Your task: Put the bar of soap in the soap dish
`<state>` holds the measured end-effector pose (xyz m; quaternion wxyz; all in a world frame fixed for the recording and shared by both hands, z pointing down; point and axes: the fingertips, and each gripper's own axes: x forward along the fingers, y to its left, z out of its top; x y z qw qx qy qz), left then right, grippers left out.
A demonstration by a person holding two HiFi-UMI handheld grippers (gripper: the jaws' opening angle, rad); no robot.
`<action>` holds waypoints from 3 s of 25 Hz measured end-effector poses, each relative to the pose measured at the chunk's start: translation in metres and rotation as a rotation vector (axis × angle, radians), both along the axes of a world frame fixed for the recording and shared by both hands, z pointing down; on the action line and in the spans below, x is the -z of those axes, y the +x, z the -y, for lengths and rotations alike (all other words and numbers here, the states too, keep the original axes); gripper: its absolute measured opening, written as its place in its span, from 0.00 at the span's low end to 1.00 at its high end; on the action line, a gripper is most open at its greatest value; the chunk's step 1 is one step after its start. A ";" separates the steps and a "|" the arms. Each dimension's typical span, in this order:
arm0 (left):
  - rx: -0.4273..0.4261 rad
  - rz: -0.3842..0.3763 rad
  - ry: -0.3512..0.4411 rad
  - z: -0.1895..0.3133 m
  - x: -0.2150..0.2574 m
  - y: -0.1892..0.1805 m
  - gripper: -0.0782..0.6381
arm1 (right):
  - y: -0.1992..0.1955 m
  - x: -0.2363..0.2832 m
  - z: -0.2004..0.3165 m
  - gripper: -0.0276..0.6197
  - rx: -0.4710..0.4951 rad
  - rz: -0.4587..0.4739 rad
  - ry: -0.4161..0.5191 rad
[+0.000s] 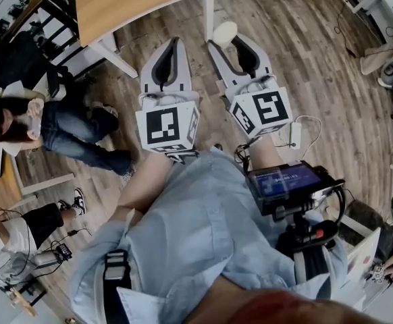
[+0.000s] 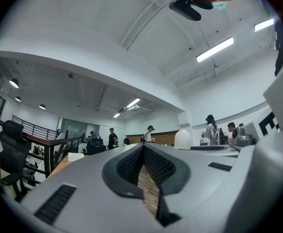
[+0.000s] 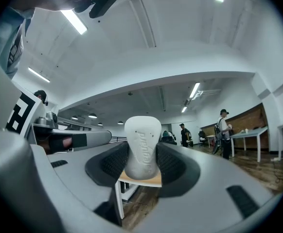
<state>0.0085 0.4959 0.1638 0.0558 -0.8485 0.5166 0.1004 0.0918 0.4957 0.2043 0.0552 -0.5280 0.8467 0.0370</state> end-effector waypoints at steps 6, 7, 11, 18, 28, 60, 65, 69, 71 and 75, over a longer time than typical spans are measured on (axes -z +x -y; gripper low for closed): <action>0.008 0.014 -0.024 0.019 -0.012 0.000 0.12 | 0.004 -0.002 0.019 0.34 0.016 0.025 -0.007; 0.006 0.014 -0.029 0.023 -0.015 0.000 0.12 | 0.004 -0.003 0.023 0.34 0.016 0.026 -0.009; -0.002 0.001 -0.049 0.051 -0.025 -0.001 0.12 | 0.008 -0.014 0.048 0.34 0.007 0.038 -0.029; -0.029 -0.019 -0.049 0.138 -0.026 0.004 0.12 | 0.013 -0.022 0.124 0.34 -0.016 0.035 -0.042; -0.049 -0.037 -0.038 0.227 -0.014 -0.015 0.12 | -0.006 -0.006 0.215 0.34 -0.025 0.043 -0.020; -0.011 0.010 -0.093 0.468 -0.048 0.041 0.12 | 0.054 -0.032 0.459 0.34 -0.013 0.039 -0.052; -0.009 0.043 -0.076 0.501 -0.040 0.064 0.12 | 0.069 -0.028 0.493 0.34 0.018 0.051 -0.040; 0.012 0.049 -0.063 0.532 -0.031 0.066 0.12 | 0.067 -0.025 0.529 0.34 0.046 0.052 -0.035; 0.026 0.045 -0.070 0.547 -0.032 0.065 0.12 | 0.066 -0.026 0.548 0.34 0.057 0.053 -0.045; 0.049 0.034 -0.068 0.550 -0.035 0.059 0.12 | 0.065 -0.028 0.557 0.34 0.070 0.045 -0.048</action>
